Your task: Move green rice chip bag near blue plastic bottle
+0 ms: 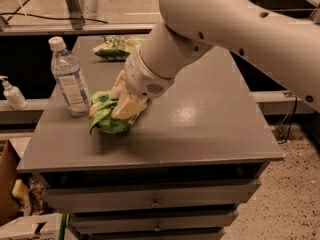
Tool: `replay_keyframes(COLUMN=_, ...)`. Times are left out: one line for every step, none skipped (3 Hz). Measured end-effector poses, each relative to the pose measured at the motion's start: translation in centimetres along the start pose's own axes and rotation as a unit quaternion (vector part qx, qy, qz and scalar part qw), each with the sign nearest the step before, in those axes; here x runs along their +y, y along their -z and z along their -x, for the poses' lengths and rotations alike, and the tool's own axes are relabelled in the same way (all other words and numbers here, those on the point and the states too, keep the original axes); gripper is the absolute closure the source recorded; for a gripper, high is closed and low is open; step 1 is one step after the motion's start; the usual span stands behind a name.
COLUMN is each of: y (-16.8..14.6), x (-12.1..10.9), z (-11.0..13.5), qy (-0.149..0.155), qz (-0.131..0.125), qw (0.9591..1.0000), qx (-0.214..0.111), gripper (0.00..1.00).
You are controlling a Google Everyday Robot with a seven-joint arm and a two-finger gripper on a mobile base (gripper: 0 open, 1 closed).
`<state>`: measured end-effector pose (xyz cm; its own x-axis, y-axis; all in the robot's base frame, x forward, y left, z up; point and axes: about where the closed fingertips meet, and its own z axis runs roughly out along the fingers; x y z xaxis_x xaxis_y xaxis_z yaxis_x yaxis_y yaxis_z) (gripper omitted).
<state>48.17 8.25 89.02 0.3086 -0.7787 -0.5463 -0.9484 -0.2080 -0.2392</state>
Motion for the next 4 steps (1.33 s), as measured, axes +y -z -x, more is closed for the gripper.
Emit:
replay_keyframes(y=-0.4, x=0.1, z=-0.8, qy=-0.005, qz=0.001, qw=0.9999, qx=0.012, gripper=0.59)
replay_keyframes(y=-0.5, x=0.4, z=-1.3, qy=-0.010, qz=0.003, qw=0.9997, qx=0.021, gripper=0.36)
replay_keyframes(y=-0.6, x=0.6, z=-1.7, qy=-0.016, qz=0.006, qw=0.9995, qx=0.026, gripper=0.13)
replay_keyframes(y=-0.5, x=0.8, z=-1.8, qy=-0.018, qz=0.009, qw=0.9994, qx=0.029, gripper=0.00)
